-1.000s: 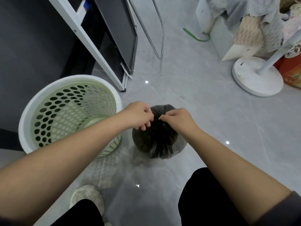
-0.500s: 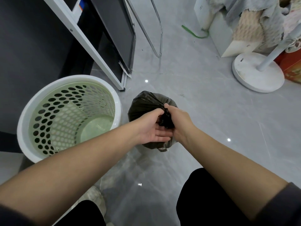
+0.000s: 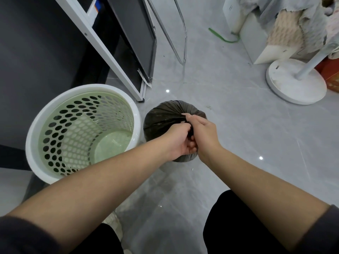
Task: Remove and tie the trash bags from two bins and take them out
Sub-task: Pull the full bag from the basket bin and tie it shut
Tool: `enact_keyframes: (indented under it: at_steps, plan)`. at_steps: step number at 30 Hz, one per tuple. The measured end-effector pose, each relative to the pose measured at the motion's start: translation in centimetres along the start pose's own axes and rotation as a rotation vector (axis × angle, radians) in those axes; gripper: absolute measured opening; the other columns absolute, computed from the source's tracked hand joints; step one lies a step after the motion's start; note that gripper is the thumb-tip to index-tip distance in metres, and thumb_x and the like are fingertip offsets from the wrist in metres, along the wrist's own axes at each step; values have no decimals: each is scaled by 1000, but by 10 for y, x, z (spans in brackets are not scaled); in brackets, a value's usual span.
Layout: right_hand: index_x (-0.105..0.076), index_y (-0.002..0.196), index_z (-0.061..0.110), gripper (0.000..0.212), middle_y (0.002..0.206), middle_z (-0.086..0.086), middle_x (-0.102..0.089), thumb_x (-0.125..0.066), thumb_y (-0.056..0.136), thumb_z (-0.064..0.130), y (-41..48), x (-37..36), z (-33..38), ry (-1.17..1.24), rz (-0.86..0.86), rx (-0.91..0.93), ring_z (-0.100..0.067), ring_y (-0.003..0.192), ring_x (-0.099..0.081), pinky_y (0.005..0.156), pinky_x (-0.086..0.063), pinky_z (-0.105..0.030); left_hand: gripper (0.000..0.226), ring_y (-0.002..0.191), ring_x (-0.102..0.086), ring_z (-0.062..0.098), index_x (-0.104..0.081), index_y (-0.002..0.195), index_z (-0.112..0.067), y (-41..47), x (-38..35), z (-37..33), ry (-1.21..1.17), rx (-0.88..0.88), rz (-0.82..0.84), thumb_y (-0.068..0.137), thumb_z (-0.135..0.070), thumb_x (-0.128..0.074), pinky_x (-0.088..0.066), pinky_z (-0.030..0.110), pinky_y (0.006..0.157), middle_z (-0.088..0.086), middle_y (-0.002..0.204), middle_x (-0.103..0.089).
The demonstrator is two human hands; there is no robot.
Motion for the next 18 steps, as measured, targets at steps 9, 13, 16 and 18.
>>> enact_keyframes:
  at_steps: [9,13,16,18]
  plan:
    - [-69,74,13,23,68,-1,-69,-64,88,30,2,4,1,183,26,-70,-23,62,-67,61,-60,-38,20,65,-67,24,-58,87,-4,-11,10,-6,17,-148,-158,95,-2,-40,-60,33,61,14,83,-65]
    - [-73,78,10,19,73,-3,-70,-64,89,23,3,3,0,157,-8,49,-15,69,-67,69,-59,-29,20,82,-65,23,-61,103,-2,-12,7,-9,-254,-112,-109,95,1,-43,-58,34,68,14,101,-65]
    - [-74,82,6,21,79,-10,-72,-64,89,23,1,2,3,118,-26,104,-13,71,-67,69,-58,-27,16,76,-66,20,-64,88,-8,-14,6,-8,-324,-132,-112,95,-9,-50,-58,30,64,9,87,-67]
    - [-75,83,8,19,87,-16,-74,-63,89,22,1,3,4,117,-28,114,-20,76,-69,76,-59,-35,15,74,-66,17,-65,86,-8,-15,5,-6,-295,-176,-118,93,-6,-52,-58,28,67,8,84,-67]
Point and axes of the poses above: each hand's wrist, its own y-axis towards the middle knuckle, its own x-axis out of the back of the hand, z = x × y, the point moved 5 cm from there along y, towards the middle knuckle
